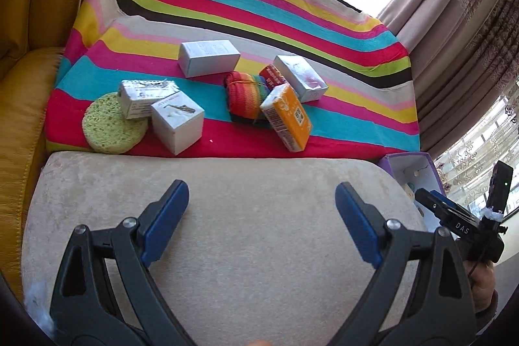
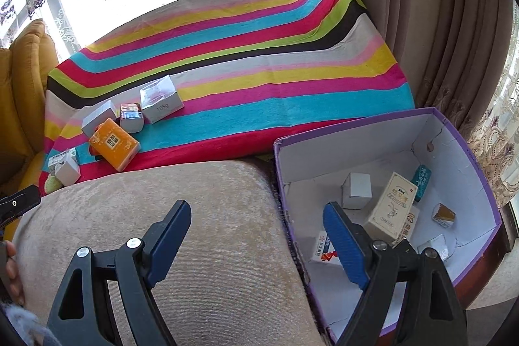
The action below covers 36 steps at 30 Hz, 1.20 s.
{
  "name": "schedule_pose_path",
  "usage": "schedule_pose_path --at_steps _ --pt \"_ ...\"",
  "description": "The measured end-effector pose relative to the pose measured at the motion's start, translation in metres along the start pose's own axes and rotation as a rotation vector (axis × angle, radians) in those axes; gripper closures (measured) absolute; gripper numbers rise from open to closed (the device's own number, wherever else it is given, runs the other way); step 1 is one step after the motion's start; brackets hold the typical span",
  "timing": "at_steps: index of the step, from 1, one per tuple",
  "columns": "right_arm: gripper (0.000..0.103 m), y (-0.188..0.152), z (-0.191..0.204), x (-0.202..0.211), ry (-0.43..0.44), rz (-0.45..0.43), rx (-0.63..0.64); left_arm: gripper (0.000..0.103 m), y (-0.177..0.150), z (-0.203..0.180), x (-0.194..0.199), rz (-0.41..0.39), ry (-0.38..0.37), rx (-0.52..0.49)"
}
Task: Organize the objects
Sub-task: 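Bring both open tools back to the striped cloth, then grasp the orange tissue pack with the right tool while the left grasps the JIYIN MUSIC box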
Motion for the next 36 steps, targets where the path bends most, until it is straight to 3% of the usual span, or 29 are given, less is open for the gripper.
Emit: schedule_pose_path --at_steps 8,14,20,29,36 --pt "0.018 0.005 0.066 -0.029 0.108 0.087 0.097 0.01 0.005 0.044 0.007 -0.022 0.045 0.083" --pt "0.016 0.018 0.11 -0.062 0.21 0.175 0.0 0.01 0.002 0.054 0.004 -0.019 0.029 0.121" --pt "0.016 0.033 0.133 -0.099 0.306 0.282 -0.205 0.01 0.001 0.059 0.006 -0.026 -0.003 0.135" --pt "0.013 0.047 0.154 -0.128 0.345 0.334 -0.336 0.01 -0.001 0.064 0.004 -0.029 -0.035 0.158" --pt "0.013 0.048 0.162 -0.143 0.314 0.348 -0.355 0.01 -0.001 0.066 0.004 -0.031 -0.043 0.163"
Point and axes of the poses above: each gripper's, at about its wrist camera, not at the fingertips, and x roughly against the way its jaws point, z to its left, y to its top, the point moved 4 cm from there along -x, roughly the way its jaws point, and after that the axes turned 7 degrees about -x, right-handed, at the moved point
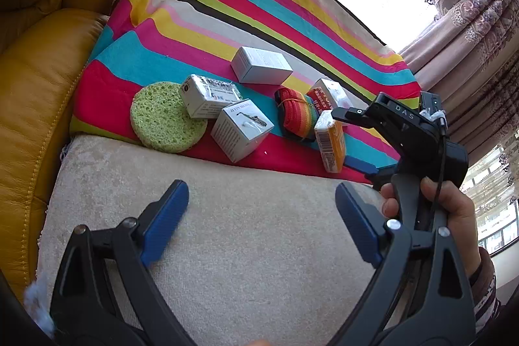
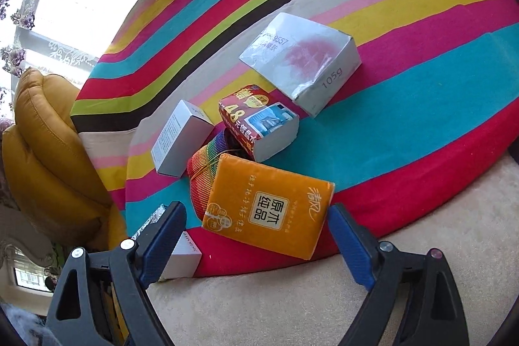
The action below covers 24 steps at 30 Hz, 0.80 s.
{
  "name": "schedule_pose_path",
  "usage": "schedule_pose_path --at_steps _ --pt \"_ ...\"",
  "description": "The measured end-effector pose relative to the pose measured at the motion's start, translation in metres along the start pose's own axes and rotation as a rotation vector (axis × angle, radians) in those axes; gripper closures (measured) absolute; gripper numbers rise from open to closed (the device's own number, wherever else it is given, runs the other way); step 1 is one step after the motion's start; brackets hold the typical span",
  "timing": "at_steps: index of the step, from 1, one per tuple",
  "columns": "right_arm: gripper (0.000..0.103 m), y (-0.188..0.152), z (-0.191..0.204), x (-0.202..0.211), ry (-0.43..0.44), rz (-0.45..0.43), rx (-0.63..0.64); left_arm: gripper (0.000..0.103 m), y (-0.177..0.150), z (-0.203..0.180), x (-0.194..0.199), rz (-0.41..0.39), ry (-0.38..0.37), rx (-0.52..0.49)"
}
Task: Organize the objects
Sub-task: 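Grasp the orange tissue pack with the right tool while the left grasps the JIYIN MUSIC box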
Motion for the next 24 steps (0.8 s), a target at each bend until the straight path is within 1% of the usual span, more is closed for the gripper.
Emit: schedule_pose_path --at_steps 7,10,14,16,18,21,24 --pt "0.012 0.002 0.002 -0.013 -0.072 -0.017 0.039 0.01 -0.001 -0.001 -0.003 0.005 0.007 -0.003" --pt "0.018 0.0 0.007 -0.015 -0.115 -0.017 0.112 0.01 -0.001 -0.001 -0.005 0.012 0.013 -0.003" --pt "0.022 -0.007 0.009 -0.005 -0.121 -0.041 0.184 0.01 0.001 -0.001 -0.008 0.027 0.018 0.002" --pt "0.022 -0.012 0.008 0.007 -0.134 -0.082 0.239 0.01 0.004 -0.002 -0.011 0.039 0.032 -0.005" --pt "0.022 -0.019 0.007 0.024 -0.154 -0.14 0.298 0.01 0.007 -0.002 -0.016 0.053 0.049 0.004" --pt "0.022 -0.03 0.001 0.049 -0.189 -0.223 0.371 0.01 0.014 0.001 -0.026 0.069 0.067 0.063" --pt "0.022 -0.039 -0.012 0.068 -0.227 -0.283 0.41 0.01 0.02 -0.001 -0.039 0.084 0.091 0.107"
Point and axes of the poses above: each gripper's, at about its wrist camera, not at the fingertips, and x roughly against the way its jaws point, z to its left, y to its top, the point moved 4 cm from there along -x, roughly the way its jaws point, and after that the axes turned 7 degrees about -x, right-handed, at the moved point
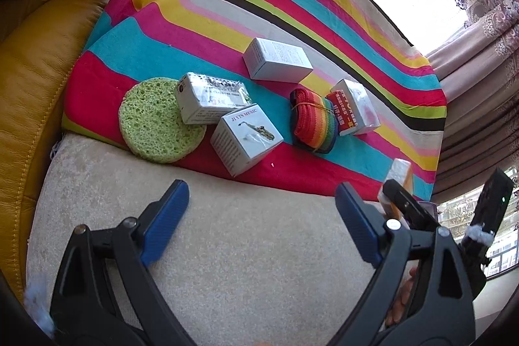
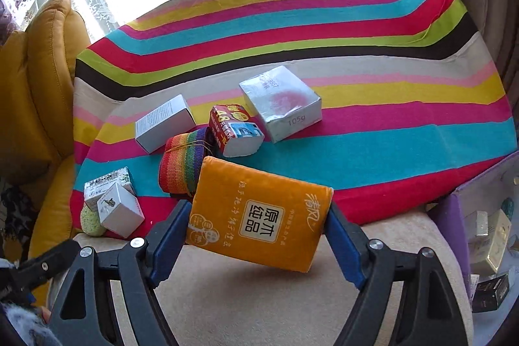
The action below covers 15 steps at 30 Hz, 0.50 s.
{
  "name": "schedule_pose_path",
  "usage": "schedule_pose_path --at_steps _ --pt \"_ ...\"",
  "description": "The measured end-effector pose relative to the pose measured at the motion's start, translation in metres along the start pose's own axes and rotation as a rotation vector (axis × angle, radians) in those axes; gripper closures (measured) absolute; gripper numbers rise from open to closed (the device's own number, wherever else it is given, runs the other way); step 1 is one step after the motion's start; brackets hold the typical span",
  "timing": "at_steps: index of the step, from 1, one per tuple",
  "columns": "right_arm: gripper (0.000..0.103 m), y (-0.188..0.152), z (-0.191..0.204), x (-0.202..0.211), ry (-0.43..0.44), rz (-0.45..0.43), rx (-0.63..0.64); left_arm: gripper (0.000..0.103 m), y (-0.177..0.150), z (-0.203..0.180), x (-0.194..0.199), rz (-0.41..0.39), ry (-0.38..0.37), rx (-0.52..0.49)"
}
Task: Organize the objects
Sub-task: 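Grasp the orange tissue pack with the right tool while the left grasps the JIYIN MUSIC box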
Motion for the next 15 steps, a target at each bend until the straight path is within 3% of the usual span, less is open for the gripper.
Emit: schedule_pose_path --at_steps 9,15 --pt "0.024 -0.02 -0.018 0.035 -0.136 -0.132 0.115 0.011 0.016 -0.006 -0.032 0.011 0.123 0.164" --pt "0.024 -0.03 -0.026 0.053 -0.183 -0.197 0.165 0.021 0.022 -0.001 -0.049 0.038 0.221 0.238"
Point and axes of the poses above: each gripper's, at about its wrist camera, not at the fingertips, and x roughly against the way its jaws point, z to its left, y to its top, the point moved 4 cm from there along -x, roughly the way its jaws point, and after that the axes turned 7 degrees about -x, right-handed, at the moved point
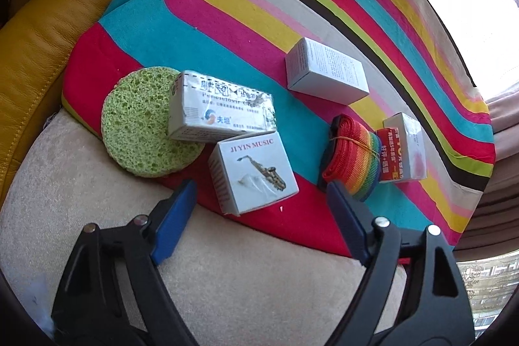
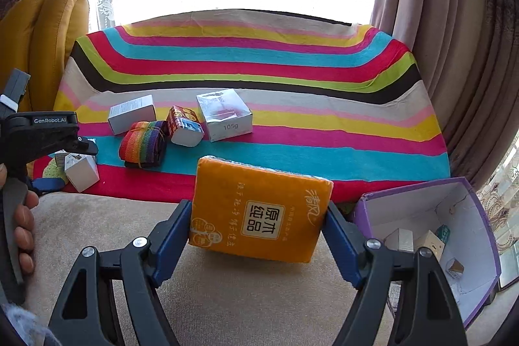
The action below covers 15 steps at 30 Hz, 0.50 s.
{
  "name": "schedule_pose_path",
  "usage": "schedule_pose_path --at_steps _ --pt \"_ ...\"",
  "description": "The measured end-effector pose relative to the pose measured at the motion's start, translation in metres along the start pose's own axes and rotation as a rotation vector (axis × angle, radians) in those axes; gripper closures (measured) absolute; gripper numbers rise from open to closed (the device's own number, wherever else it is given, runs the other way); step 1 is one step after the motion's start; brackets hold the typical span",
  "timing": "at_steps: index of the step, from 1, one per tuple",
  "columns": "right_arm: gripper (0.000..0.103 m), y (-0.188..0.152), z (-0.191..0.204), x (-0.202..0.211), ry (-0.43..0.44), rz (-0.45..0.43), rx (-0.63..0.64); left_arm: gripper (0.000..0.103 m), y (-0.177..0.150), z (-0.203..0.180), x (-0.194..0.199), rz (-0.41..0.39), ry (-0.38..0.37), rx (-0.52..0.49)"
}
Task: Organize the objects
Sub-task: 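Grasp the orange tissue pack with the right tool while the left grasps the JIYIN MUSIC box, then carry both items into the purple storage box and open both tools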
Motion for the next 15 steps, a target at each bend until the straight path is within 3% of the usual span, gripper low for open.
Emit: schedule_pose_path --at_steps 4,5,15 --pt "0.024 -0.004 -0.002 0.004 0.001 -0.012 0.017 0.036 0.001 0.002 -0.009 0.014 0.049 -0.006" --pt "0.024 -0.004 -0.003 0.005 0.005 -0.01 0.012 0.045 0.0 0.003 -0.009 0.011 0.043 -0.007" --pt "0.024 -0.007 -0.015 0.005 0.039 0.012 -0.045 0.058 -0.033 -0.01 0.016 -0.039 -0.042 -0.138"
Point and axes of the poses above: each gripper's, at about its wrist camera, not at the fingertips, and x roughly against the way its jaws point, z to its left, y to its top, the point moved 4 cm from there along -x, roughly the way its jaws point, and after that the axes turned 7 degrees about -x, right-handed, at the moved point
